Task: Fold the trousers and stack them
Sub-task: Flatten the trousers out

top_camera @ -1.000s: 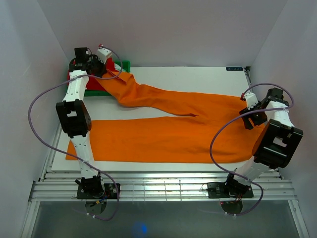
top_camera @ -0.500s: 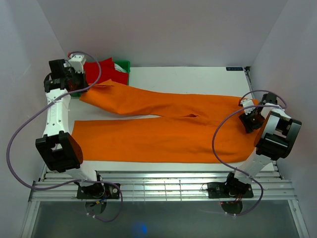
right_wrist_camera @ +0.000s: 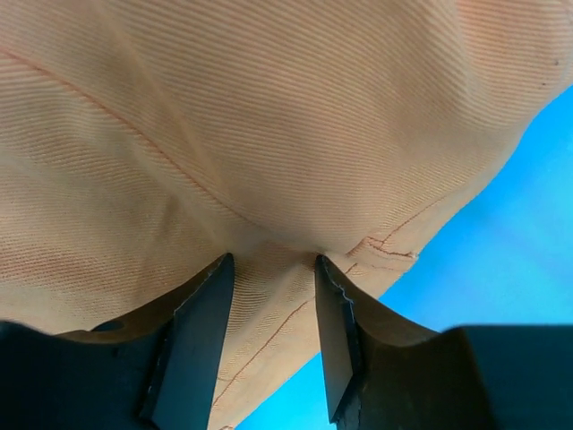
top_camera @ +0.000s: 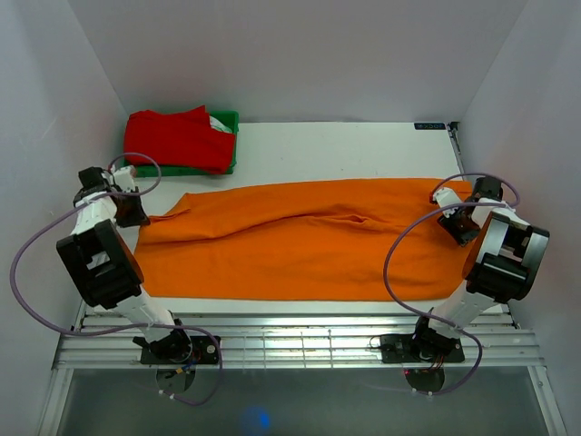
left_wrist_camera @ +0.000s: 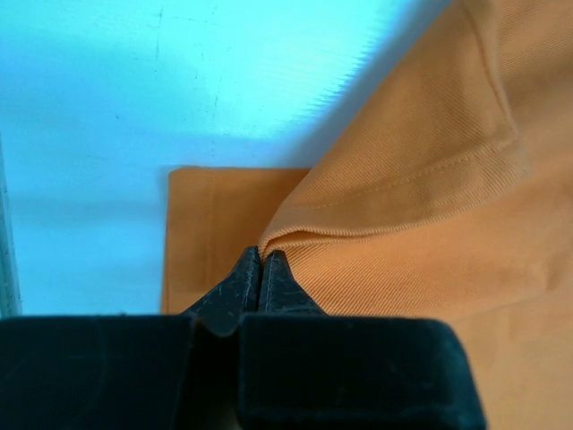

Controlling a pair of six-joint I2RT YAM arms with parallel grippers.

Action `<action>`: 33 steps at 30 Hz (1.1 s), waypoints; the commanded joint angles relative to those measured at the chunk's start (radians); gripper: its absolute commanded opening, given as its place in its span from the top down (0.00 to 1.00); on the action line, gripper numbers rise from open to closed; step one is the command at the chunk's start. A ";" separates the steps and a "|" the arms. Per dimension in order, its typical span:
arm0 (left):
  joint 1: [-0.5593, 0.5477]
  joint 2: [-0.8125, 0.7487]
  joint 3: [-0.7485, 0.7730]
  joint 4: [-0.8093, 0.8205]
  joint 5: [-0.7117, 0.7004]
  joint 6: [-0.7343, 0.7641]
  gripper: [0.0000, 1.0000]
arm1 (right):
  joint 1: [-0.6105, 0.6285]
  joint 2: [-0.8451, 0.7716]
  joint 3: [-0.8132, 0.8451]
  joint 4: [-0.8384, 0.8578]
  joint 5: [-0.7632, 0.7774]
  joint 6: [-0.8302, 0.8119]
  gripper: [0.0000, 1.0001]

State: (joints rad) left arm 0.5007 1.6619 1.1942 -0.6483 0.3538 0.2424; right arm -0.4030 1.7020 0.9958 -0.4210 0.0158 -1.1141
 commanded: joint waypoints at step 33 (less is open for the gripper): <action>-0.484 0.168 0.246 -0.137 -0.338 0.115 0.39 | -0.002 0.298 0.730 -0.400 -0.148 0.016 0.28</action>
State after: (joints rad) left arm 0.0227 1.8206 1.4048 -0.7609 0.1738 0.4244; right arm -0.4191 1.9888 1.6436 -0.8055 -0.1692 -1.0622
